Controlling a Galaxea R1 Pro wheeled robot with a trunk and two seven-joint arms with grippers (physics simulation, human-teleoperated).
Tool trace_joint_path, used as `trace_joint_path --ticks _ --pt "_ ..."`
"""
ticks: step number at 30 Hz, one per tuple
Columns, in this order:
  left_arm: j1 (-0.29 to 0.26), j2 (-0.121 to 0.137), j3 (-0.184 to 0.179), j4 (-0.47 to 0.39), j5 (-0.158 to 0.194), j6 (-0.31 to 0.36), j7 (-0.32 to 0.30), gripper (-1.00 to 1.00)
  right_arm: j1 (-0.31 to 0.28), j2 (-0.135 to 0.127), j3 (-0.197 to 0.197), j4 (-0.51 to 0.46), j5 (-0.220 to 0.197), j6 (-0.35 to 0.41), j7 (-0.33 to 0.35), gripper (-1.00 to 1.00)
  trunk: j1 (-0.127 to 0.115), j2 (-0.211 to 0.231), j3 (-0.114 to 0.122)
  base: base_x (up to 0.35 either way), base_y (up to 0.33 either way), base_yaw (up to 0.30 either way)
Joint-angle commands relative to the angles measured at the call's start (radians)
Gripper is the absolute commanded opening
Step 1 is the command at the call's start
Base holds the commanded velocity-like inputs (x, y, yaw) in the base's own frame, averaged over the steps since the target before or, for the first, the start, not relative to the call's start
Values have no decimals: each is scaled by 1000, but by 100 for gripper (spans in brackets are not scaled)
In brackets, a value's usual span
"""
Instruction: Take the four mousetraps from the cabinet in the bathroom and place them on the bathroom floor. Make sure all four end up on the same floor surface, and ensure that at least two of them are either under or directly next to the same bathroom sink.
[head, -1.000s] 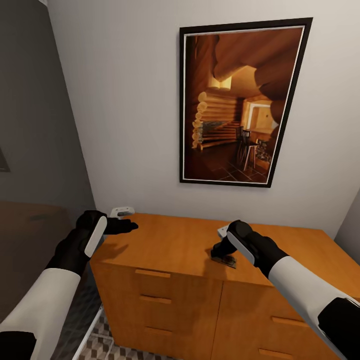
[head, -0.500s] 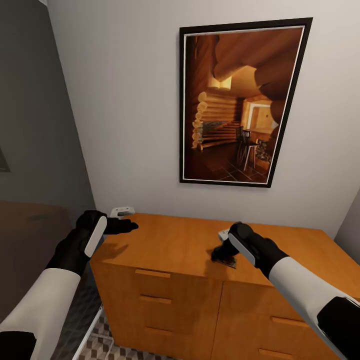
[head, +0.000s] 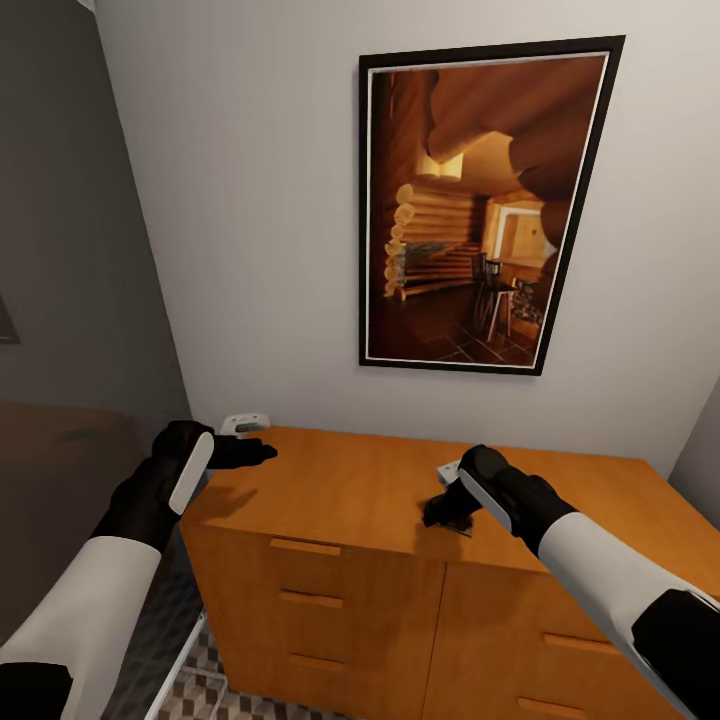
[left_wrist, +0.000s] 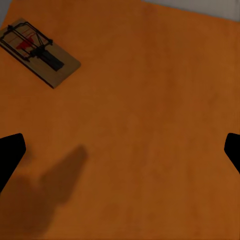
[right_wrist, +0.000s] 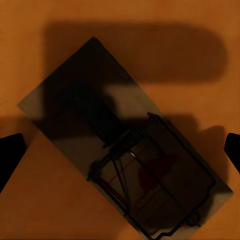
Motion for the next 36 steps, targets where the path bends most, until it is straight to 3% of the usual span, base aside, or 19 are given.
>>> trace_joint_path --ticks 1,10,26,27,36 --pt "-1 1 -2 -1 1 3 0 100 7 -1 6 24 14 1 20 100 0 -1 -2 0 0 0" --pt "-1 1 -2 -1 1 3 0 100 7 -2 6 26 50 -13 53 100 0 -1 -2 0 0 0" --pt "-1 1 -2 -1 4 3 1 100 7 -2 4 46 57 -17 58 100 0 -1 -2 0 0 0" --pt "-1 1 -2 -1 4 3 1 100 7 -2 3 49 57 -18 58 -100 0 -1 -2 0 0 0" --pt "-1 1 -2 -1 6 3 0 100 7 -2 3 70 59 -19 61 -100 0 -1 -2 0 0 0"
